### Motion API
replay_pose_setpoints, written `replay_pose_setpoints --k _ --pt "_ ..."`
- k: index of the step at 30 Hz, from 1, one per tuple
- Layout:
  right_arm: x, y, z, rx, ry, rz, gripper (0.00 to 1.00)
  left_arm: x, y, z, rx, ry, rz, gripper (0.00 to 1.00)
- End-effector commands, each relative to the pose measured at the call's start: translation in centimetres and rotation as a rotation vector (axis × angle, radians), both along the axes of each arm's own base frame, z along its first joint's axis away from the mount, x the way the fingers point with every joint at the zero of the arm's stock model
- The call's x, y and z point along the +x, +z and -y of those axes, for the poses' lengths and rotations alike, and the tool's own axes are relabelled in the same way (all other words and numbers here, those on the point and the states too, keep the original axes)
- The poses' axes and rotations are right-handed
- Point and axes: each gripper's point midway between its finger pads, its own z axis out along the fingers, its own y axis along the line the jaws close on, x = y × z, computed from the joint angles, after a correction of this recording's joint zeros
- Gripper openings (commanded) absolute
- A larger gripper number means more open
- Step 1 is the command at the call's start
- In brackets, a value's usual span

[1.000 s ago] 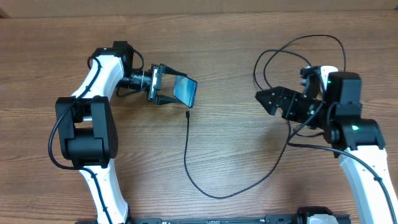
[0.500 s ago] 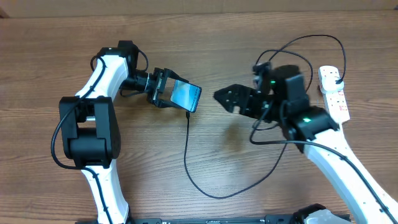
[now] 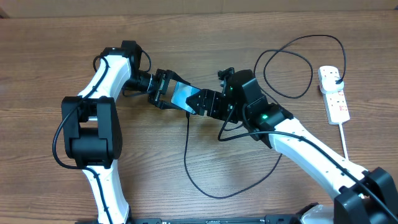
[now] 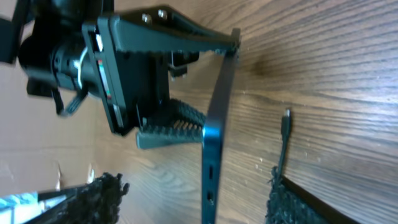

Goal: Plug charger to phone and switch on socket

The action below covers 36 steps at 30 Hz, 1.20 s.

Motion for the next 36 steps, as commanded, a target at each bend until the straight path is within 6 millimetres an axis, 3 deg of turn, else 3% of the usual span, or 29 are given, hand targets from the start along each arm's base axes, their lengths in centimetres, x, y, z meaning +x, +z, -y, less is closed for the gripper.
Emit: replay_pose_setpoints --k 1,14,20,33,36 --pt "1.5 0.3 -0.4 -0.012 -0.068 0.024 0.75 0.1 0.5 0.8 -0.027 0.0 -0.015 0.45" --pt "3.4 -2.3 -1.6 -0.005 -0.137 0.014 0.6 -0.1 0.5 1.1 -0.027 -0.008 -0.016 0.46" --pt "3.8 -3.3 -1.9 -0.005 -0.138 0.009 0.45 -0.2 0.5 1.4 -0.027 -0.016 -0.016 0.46" --pt "3.8 -3.1 -2.2 0.013 -0.147 0.002 0.2 -0.3 0.6 1.6 -0.031 -0.018 -0.017 0.47" --pt "4.0 -2.7 -2.4 0.053 -0.179 -0.023 0.04 -0.3 0.6 1.6 -0.031 -0.019 -0.017 0.47"
